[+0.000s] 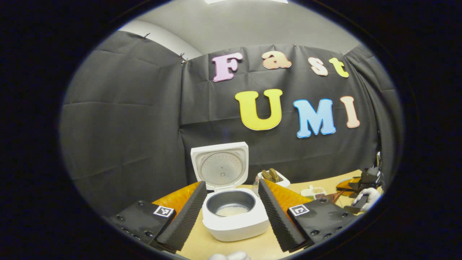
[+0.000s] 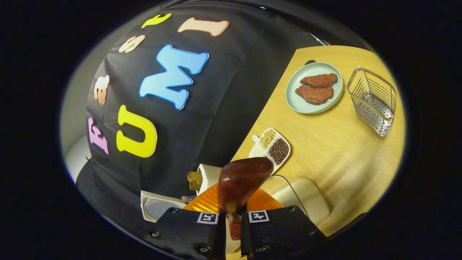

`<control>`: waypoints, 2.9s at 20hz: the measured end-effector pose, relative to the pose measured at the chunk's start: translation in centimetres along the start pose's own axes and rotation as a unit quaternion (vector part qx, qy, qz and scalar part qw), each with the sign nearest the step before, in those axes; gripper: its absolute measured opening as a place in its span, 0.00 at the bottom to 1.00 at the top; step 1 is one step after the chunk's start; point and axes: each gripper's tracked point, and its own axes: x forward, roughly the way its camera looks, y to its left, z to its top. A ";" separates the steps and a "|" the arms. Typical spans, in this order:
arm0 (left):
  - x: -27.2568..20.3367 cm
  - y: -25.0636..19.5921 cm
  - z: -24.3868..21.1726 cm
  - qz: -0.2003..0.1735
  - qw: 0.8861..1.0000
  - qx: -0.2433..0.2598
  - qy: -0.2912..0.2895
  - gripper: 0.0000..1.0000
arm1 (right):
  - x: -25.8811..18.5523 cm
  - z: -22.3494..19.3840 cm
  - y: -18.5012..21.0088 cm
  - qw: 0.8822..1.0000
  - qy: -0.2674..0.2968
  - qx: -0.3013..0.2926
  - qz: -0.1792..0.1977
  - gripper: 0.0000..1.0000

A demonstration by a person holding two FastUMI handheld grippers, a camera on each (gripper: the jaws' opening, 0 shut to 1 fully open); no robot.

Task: Close the left gripper, press the button to open the rice cooker; take a wooden spoon from the chopstick holder with the right hand, scoop a spoonful of rice and pour it into the rice cooker, then put the wooden spoon back into the chopstick holder.

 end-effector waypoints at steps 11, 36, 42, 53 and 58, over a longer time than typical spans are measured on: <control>-1.7 1.5 -1.7 0.000 1.000 -0.003 -0.006 1.00 | -0.7 -2.3 14.5 0.998 0.010 -0.039 0.040 0.16; -4.0 10.9 -6.0 0.118 0.993 -0.017 0.022 1.00 | 12.7 -25.5 24.0 0.936 0.050 -0.347 0.041 0.16; -4.0 10.8 -6.4 0.122 0.992 -0.011 0.030 1.00 | 12.3 -26.4 24.9 0.863 0.005 -0.501 0.067 0.16; -4.3 10.2 -6.0 0.123 0.992 -0.012 0.029 1.00 | 11.7 -30.0 26.5 0.710 -0.037 -0.692 0.124 0.16; -4.3 10.1 -5.8 0.121 0.992 -0.011 0.027 1.00 | 11.8 -30.0 26.1 0.702 -0.033 -0.700 0.125 0.16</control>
